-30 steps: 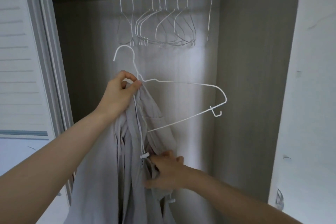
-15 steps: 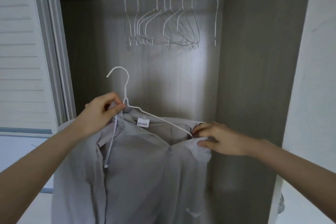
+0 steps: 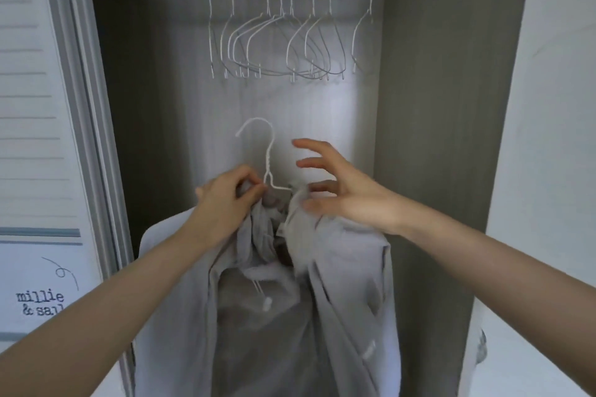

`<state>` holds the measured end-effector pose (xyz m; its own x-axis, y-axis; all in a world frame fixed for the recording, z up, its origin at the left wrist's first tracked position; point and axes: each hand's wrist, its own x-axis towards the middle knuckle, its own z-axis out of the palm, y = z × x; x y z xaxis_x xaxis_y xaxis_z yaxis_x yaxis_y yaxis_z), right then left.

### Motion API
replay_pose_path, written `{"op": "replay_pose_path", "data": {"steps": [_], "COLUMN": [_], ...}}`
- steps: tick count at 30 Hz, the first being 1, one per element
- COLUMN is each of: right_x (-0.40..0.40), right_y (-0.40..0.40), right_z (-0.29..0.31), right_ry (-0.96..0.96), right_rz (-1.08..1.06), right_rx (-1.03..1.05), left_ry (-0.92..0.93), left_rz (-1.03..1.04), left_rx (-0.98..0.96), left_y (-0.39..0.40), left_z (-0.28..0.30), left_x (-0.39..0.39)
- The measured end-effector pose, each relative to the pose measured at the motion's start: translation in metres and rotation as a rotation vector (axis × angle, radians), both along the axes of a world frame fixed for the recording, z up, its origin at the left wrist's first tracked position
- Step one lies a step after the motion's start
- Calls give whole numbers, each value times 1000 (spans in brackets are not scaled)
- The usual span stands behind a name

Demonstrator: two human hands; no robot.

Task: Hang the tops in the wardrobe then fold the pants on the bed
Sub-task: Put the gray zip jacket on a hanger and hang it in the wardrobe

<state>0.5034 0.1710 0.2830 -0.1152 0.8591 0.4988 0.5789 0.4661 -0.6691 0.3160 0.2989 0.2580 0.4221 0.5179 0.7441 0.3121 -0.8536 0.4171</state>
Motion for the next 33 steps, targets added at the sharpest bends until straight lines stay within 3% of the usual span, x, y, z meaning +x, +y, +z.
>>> {"op": "replay_pose_path", "data": {"steps": [2, 3, 6, 7, 11, 16, 22, 26, 30, 33], "right_x": [10, 16, 32, 39, 45, 23, 27, 42, 52, 53], "right_y": [-6, -7, -7, -6, -10, -2, -17, -29, -37, -47], "right_z": [4, 6, 3, -1, 1, 8, 18, 23, 27, 26], "right_ry": [109, 31, -479, -543, -433, -450, -190, 39, -115, -116], "right_rz": [-33, -155, -590, -654, -534, -408, -408, -396, -450, -469], "right_rx": [7, 31, -28, -47, 30, 33, 160, 95, -43, -124], "left_ry": [-97, -136, -216, -227, -242, -150, -44, -32, -122, -59], "left_rz": [-97, -145, -171, -168, -177, -197, -186, -188, -210, -212], "left_rx": [-60, -79, -97, -100, -87, -24, 43, -55, -182, -220], "left_y": [6, 9, 18, 21, 25, 6, 23, 47, 57, 65], "left_z": [6, 8, 12, 13, 19, 29, 39, 40, 38, 38], "left_x": [-7, -10, -17, -18, -21, -5, -26, -45, -38, -34]}}
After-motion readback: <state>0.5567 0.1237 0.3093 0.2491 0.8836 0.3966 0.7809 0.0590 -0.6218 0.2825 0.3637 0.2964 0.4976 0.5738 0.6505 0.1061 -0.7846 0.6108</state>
